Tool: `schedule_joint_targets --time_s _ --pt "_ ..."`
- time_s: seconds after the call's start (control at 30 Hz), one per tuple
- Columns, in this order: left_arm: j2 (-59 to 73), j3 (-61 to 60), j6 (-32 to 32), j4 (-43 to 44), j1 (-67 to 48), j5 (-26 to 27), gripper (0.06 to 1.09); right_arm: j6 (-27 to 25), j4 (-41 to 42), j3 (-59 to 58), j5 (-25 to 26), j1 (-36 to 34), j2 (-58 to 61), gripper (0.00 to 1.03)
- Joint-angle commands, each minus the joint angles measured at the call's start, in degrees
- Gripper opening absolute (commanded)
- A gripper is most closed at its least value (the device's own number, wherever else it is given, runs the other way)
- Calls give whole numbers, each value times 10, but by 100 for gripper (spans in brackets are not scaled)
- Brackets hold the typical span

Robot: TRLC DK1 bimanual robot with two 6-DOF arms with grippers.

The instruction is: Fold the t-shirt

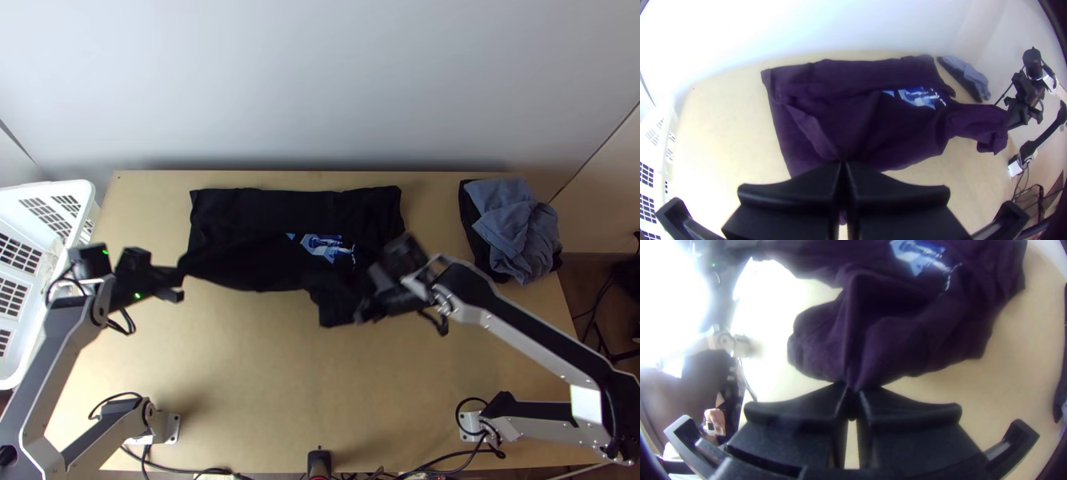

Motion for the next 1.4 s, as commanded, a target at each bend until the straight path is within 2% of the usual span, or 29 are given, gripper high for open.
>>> schedule_joint_targets --time_s 0.0,0.17,0.3,0.47,0.73,0.97,1.13,1.37 --pt "40 100 -26 -11 39 21 10 -27 1 72 -3 -112 -15 3" --pt "137 184 -114 11 30 7 10 -35 9 149 -3 -174 35 3" --pt "173 202 -188 94 -5 -13 10 -13 61 171 -3 -185 73 3" --pt "250 259 -241 128 -36 -47 10 8 131 193 -2 -203 120 3" --pt "388 360 -241 173 -57 -113 10 2 183 237 -2 -243 210 3" --pt "488 418 -217 174 -41 -128 10 -22 210 234 1 -260 265 3" --pt "546 428 -205 190 -50 -162 10 -25 251 235 8 -268 311 3" --pt "590 455 -190 173 -70 -164 10 -36 278 237 25 -271 359 3"
